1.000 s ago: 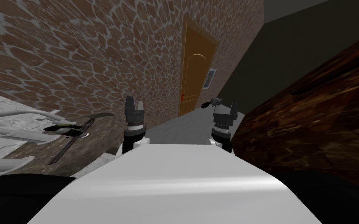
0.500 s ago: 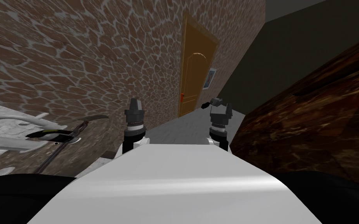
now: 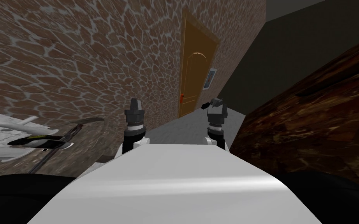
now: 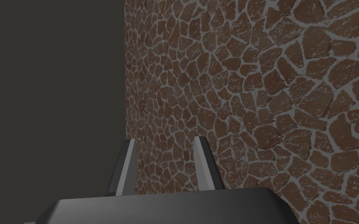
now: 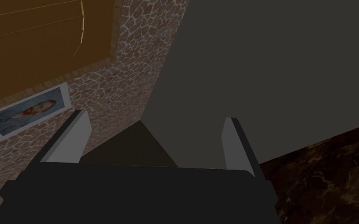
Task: Pull the door open
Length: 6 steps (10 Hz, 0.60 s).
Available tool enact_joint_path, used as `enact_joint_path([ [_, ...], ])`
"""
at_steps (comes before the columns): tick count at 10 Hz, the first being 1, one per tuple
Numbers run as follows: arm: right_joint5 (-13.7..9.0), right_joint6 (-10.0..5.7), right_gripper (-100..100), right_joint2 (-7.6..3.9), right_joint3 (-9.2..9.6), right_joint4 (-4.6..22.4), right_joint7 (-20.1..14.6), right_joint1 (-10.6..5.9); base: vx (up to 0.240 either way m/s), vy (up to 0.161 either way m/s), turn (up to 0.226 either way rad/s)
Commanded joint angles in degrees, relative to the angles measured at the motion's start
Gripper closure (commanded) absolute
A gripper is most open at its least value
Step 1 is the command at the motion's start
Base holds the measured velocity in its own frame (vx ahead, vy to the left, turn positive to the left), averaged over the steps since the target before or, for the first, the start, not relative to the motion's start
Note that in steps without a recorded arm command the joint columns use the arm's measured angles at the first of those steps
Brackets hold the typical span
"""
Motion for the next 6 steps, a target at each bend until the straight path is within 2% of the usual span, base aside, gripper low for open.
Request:
enact_joint_path([
  [1, 0.55, 0.09, -100, -0.24, 0.24, 1.16, -2.18, -0.73, 0.089, -0.011, -0.010],
  [6, 2.68, 0.37, -100, -0.88, 1.34, 5.34, -9.67, -3.23, 0.096, -0.016, -0.011],
])
